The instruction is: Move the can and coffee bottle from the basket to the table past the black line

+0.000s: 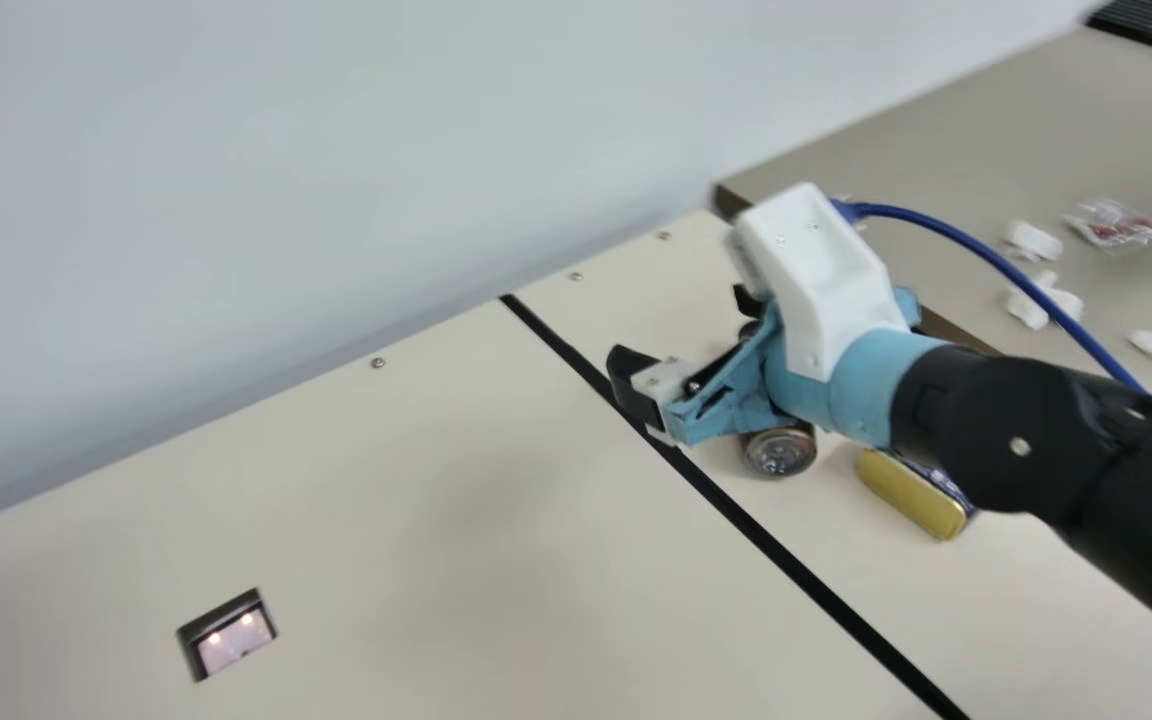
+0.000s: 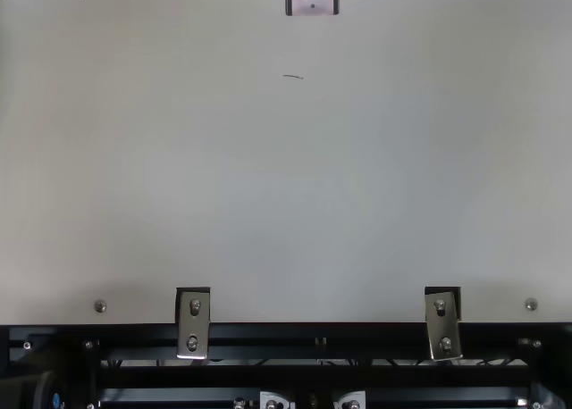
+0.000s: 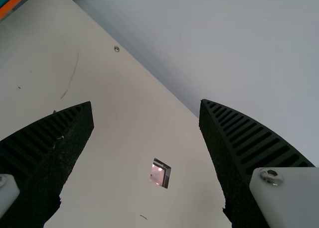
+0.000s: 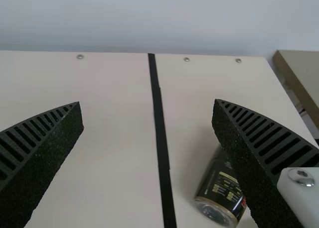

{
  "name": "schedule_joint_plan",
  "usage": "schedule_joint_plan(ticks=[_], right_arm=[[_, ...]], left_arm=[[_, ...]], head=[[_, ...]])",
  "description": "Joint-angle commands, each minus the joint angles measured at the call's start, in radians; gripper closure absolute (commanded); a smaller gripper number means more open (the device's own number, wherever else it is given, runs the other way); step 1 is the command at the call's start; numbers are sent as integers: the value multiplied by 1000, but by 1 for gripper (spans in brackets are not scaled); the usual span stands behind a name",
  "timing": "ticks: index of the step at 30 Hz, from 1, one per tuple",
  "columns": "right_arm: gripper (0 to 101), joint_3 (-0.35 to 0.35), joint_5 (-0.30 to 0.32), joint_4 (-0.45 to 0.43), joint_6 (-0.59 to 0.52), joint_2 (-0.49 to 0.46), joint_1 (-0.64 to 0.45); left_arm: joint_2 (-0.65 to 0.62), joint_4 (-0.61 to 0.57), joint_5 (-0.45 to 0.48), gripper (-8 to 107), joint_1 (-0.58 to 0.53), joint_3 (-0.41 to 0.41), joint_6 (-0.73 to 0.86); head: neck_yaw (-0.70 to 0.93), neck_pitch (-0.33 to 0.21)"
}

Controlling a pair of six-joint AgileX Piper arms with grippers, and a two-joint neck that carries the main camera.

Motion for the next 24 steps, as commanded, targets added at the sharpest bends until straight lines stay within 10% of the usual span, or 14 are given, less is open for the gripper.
schedule_joint_plan(ticks=[1, 9, 24], right_arm=[[0, -26, 85, -104, 146, -27, 59], [0, -101, 226, -277, 402, -78, 257], [0, -101, 231, -280, 406, -84, 260]], left_arm=[[0, 0, 0, 9, 0, 0, 0], [0, 0, 0, 9, 0, 0, 0], [-10, 17, -6, 9, -3, -4, -6]], head=[[66, -27], [192, -27], [192, -27]])
